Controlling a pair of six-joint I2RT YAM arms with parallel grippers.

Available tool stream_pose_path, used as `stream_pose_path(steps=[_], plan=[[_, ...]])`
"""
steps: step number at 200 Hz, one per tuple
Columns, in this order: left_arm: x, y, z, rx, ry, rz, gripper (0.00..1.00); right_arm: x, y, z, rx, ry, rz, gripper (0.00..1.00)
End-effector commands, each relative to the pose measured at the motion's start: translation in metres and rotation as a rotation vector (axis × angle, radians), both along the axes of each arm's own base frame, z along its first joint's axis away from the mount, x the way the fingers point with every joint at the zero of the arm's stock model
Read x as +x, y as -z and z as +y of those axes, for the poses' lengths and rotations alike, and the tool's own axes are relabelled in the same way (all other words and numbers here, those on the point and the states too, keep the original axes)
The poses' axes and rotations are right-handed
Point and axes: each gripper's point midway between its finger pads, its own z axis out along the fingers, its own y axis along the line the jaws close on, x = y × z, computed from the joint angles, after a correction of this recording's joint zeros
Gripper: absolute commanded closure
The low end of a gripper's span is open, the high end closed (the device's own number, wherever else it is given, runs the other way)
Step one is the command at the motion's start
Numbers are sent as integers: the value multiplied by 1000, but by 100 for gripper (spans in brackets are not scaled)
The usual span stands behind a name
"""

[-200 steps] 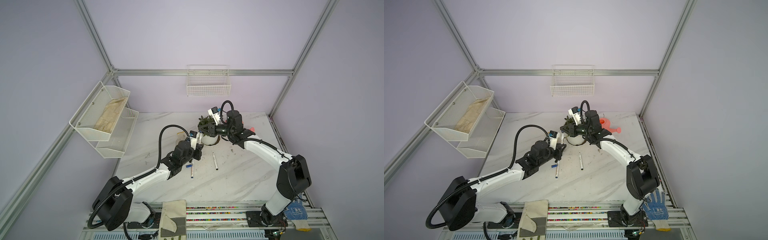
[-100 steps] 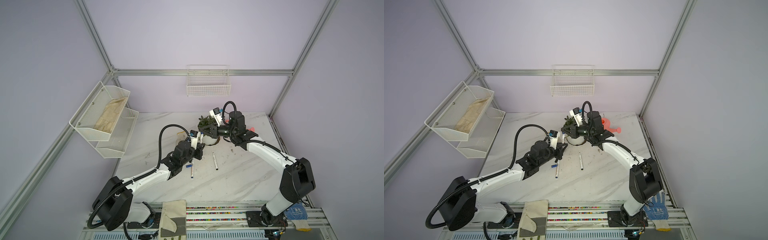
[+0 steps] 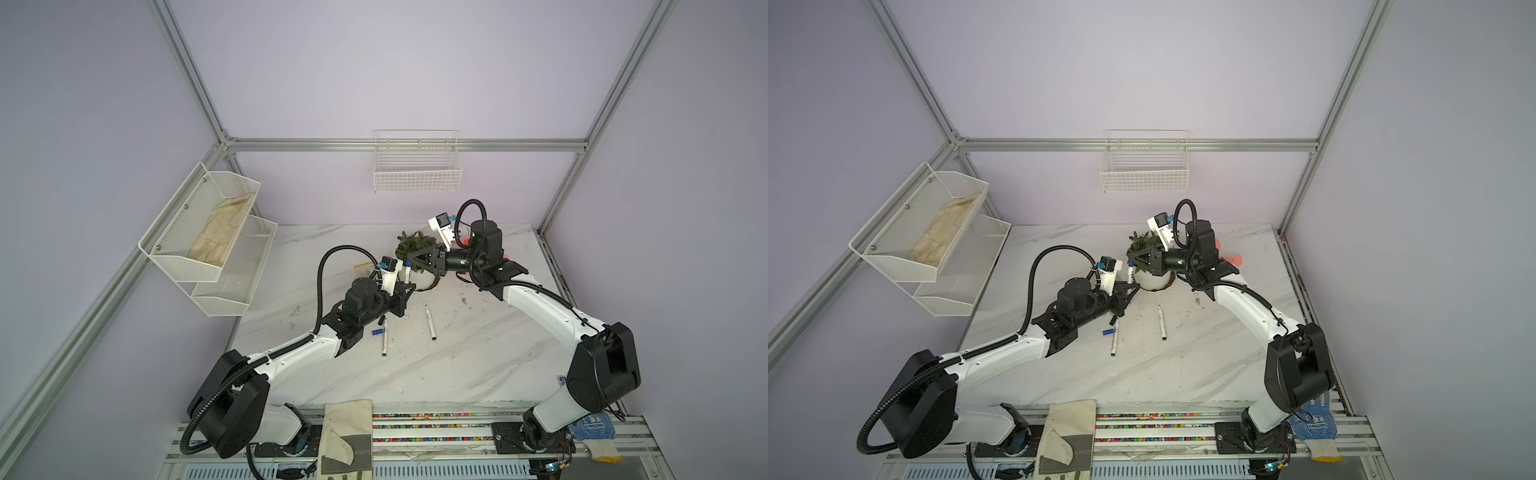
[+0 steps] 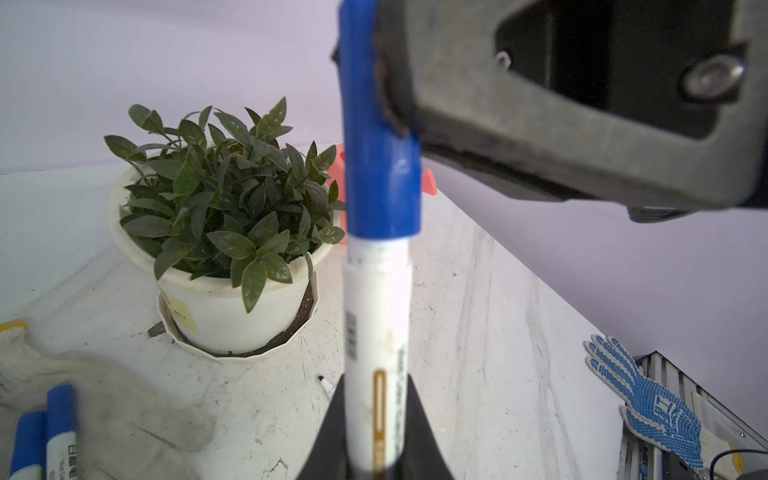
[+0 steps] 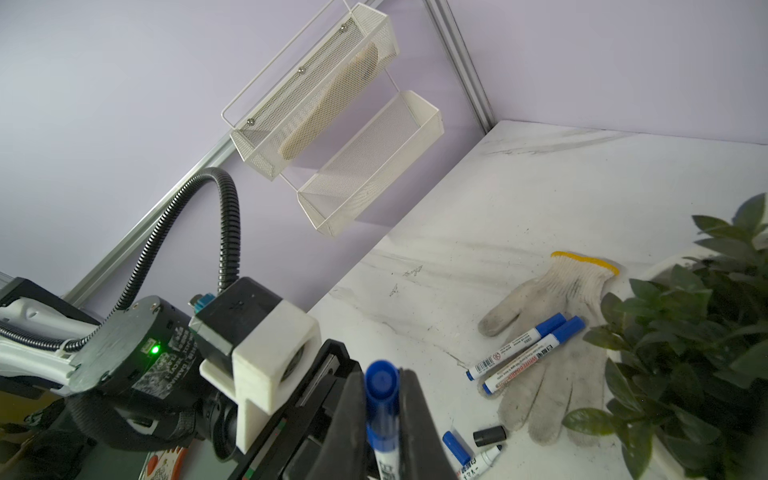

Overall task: Insert the pens into the pen caps
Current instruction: 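Press the blue cap onto the marker tip with the right gripper while left holds, then grip the capped marker with the right gripper while the left still holds it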

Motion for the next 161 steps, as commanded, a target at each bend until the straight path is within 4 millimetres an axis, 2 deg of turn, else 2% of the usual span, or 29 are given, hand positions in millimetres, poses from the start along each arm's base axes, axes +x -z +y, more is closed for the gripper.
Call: stream_pose_path(steps=[1,43,81,129,161], plan=[[37,-88,22,-120,-140,-213,100,-50,20,5,-33,-190,144,100],[40,-94,26,-94,-163,-248,100,-64,32,8,-66,-233,168,100],[47,-93,34,-42,-221,-278,100,-71,27,7,-57,-251,163,100],[46,-77,33,30,-215,-305,100,-64,24,7,-77,-222,143,100],[38,-68,32,22,-219,-377,100,-54,26,11,-131,-176,101,100]])
